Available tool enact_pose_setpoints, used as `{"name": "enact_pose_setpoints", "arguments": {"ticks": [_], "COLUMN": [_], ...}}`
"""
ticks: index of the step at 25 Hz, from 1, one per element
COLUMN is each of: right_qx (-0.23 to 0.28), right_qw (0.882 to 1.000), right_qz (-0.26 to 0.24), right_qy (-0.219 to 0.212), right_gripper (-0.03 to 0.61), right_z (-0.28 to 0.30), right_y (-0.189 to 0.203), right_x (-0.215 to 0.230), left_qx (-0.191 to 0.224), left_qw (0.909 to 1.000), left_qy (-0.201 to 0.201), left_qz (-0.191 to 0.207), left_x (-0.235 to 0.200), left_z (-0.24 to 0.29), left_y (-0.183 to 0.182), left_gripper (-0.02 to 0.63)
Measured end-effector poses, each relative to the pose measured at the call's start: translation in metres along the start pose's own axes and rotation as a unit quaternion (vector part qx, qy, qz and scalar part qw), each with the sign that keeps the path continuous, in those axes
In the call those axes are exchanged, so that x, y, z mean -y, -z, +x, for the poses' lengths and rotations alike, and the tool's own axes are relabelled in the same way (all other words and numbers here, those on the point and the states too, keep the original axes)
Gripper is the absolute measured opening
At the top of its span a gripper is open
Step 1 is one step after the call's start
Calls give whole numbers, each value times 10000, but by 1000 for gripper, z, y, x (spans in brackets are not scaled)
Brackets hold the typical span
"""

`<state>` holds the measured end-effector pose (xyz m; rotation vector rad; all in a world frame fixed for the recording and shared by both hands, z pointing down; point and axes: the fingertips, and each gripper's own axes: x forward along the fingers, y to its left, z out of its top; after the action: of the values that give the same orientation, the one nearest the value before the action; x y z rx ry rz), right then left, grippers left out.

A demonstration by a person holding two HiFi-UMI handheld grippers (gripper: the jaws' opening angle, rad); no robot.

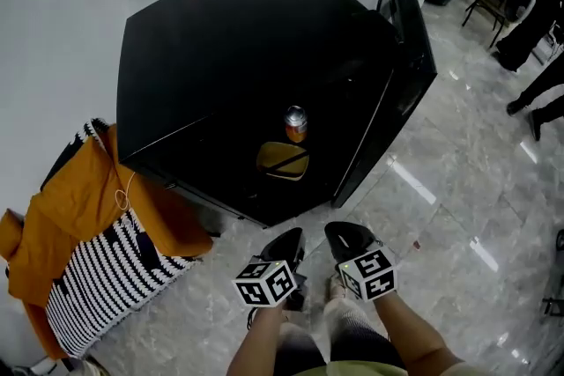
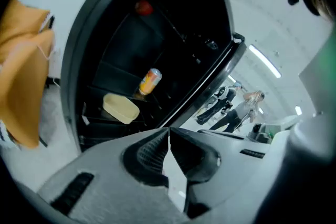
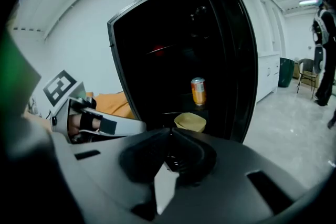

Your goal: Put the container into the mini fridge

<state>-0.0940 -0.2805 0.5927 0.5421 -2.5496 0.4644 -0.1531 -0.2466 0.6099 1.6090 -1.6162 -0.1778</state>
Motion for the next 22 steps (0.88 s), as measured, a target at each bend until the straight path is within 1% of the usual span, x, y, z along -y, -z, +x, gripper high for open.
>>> {"name": "enact_pose_setpoints", "arguments": {"ticks": [2, 4, 6, 8, 10, 14, 16, 22], "right_qx": [66, 148, 217, 282, 357, 500, 573, 685], "right_qw": [10000, 9998, 9996, 9995, 9992, 9986, 9981, 9972], "right_qz": [35, 77, 74, 46, 7, -65, -93, -195], "right_qy": [61, 112, 147, 162, 170, 188, 210, 246], "right_gripper": [31, 31, 31, 31, 31, 31, 31, 30], "right_z": [-9, -18, -26, -31, -35, -47, -53, -70], "right_y": [-8, -16, -23, -32, -41, -54, -60, -72], "right_x": [-2, -5, -9, -15, -23, -35, -39, -51], "left_qx": [25, 27, -19, -95, -116, 8, 95, 268], "left_qw": [9993, 9973, 9957, 9961, 9972, 9977, 9977, 9935], "left_qy": [-143, -164, -121, 1, 170, 399, 403, 53], "left_qz": [356, 719, 923, 879, 714, 552, 542, 1107], "left_x": [1, 6, 12, 16, 20, 29, 31, 36], "left_z": [-18, -34, -48, -60, -71, -93, -103, -129], "left_y": [-8, -15, -21, -27, -33, -46, -52, -67], "left_gripper": [29, 28, 25, 23, 21, 21, 21, 21]}}
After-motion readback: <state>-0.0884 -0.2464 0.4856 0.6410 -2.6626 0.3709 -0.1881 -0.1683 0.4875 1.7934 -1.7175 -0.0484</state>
